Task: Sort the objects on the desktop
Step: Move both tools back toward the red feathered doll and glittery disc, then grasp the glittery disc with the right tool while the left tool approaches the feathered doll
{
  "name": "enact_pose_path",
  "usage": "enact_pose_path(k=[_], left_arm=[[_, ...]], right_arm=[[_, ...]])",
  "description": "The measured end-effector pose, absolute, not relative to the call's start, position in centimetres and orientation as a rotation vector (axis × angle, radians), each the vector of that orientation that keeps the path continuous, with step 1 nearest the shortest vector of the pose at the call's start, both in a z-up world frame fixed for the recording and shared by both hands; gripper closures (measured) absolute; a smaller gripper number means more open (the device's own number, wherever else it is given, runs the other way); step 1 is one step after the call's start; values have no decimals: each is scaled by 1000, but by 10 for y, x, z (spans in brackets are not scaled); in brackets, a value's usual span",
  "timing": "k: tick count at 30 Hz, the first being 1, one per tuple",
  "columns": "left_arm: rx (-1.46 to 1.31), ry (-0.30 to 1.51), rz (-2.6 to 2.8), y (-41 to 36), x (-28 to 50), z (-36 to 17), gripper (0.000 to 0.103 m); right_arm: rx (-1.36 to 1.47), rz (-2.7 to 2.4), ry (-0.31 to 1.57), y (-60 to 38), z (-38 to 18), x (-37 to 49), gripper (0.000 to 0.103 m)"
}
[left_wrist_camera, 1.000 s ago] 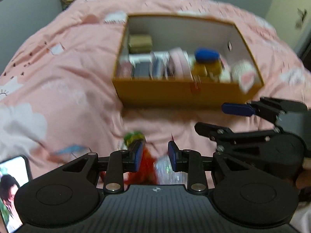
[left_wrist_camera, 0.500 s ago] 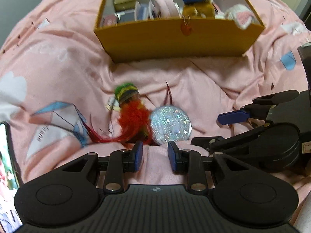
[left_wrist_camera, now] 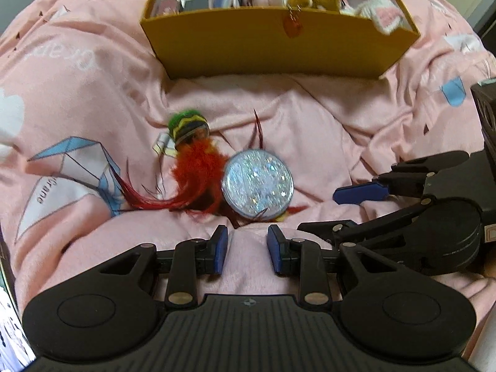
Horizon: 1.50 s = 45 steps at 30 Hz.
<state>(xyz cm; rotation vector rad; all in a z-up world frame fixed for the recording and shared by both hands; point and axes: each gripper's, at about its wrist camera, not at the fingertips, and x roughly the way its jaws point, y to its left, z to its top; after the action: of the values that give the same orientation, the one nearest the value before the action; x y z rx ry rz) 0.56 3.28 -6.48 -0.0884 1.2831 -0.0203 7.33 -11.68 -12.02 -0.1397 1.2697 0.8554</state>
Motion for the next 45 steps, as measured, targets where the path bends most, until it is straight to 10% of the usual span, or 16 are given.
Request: enact_pose_path(k=[20, 27, 37, 45], left_arm=[[-61, 1207, 83, 64, 15, -49, 65], [-44, 1216, 83, 60, 15, -54, 65], [-19, 1215, 81, 56, 15, -55, 65], [-19, 1216, 95, 59, 15, -55, 65]], right_arm=[[50, 836, 1335, -93, -144, 118, 47], [105, 867, 1380, -83, -162, 122, 32], [32, 908, 1245, -90, -135, 105, 71], [17, 979, 1194, -82, -126, 105, 74]])
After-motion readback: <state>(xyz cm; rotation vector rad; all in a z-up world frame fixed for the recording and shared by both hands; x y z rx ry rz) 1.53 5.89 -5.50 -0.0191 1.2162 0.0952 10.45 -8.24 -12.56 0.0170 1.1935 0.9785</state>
